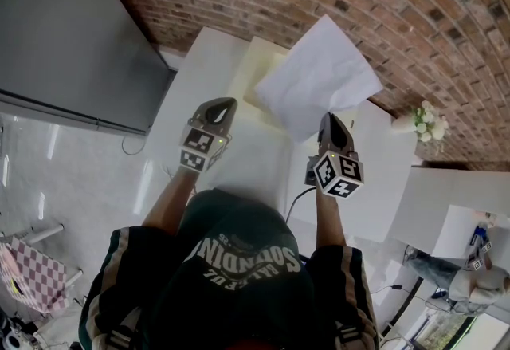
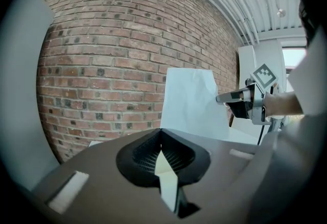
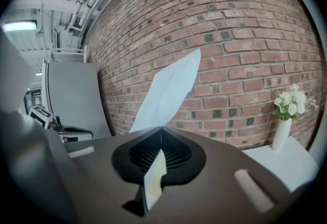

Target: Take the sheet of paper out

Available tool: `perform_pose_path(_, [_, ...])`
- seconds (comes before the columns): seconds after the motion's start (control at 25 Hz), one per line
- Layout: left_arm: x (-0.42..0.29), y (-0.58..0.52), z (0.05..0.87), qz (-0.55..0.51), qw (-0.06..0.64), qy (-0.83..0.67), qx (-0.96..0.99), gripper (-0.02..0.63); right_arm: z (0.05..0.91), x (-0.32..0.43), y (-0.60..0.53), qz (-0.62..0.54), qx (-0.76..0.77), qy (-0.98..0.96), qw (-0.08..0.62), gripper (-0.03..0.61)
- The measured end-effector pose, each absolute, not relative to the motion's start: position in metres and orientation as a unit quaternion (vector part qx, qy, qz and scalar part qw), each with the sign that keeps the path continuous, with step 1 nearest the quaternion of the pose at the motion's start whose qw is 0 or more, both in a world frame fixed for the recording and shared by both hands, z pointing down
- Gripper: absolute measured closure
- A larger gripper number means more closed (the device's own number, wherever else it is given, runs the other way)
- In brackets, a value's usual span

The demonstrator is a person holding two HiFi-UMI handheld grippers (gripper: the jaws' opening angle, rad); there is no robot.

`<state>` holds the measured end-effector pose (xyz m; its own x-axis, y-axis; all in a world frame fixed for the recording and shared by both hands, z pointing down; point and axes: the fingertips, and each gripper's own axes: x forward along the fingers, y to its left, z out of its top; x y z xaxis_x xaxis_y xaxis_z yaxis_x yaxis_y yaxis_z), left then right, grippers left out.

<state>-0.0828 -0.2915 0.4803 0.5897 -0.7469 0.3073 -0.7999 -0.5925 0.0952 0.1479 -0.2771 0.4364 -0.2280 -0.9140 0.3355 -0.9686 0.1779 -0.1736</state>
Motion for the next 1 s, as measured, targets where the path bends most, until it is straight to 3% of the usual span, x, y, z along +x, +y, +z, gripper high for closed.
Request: perform_pose_path(1.0, [-0.077, -0.301, 0.484, 0.123, 0.115, -0.435, 0.885, 0.603, 0.456, 0.143, -0.281, 0.181, 0.608, -0.768, 0.087, 0.577])
